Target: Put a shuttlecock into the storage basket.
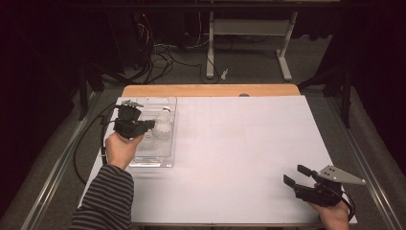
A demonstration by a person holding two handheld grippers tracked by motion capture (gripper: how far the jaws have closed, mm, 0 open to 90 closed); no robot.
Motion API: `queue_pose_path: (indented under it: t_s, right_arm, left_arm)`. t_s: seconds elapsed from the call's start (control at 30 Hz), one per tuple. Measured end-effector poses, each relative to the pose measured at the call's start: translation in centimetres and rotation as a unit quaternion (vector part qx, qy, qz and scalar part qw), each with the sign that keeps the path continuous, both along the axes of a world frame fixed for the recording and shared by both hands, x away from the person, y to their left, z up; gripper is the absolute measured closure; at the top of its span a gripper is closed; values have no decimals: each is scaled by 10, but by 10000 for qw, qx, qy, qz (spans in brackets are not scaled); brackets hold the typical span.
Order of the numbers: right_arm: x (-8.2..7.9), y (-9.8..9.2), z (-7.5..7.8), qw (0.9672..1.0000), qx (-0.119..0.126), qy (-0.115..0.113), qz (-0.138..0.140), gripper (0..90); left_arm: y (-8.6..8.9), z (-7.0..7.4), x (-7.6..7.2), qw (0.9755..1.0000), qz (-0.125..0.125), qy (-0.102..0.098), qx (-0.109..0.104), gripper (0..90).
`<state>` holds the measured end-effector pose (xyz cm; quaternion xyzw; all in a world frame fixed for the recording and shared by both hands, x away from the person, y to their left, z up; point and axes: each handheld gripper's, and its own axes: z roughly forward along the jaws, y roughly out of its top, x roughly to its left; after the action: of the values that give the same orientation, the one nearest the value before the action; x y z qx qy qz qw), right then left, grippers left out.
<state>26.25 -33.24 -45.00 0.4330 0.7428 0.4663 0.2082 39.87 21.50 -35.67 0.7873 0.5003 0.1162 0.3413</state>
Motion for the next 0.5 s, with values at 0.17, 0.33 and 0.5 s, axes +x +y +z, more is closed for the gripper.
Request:
queue_pose_path:
  t_s: [0.17, 0.33, 0.5]
  right_arm:
    - [0, 0, 0, 10000, 1, 5, 2, 306]
    - [0, 0, 0, 10000, 2, 4, 6, 306]
    - [0, 0, 0, 10000, -7, 2, 14, 306]
  left_arm:
    - [6, -2, 6, 9999, 147, 26, -32, 896]
    - [7, -3, 13, 9995, 264, 61, 139, 896]
    - [9, -4, 19, 9991, 392, 75, 156, 895]
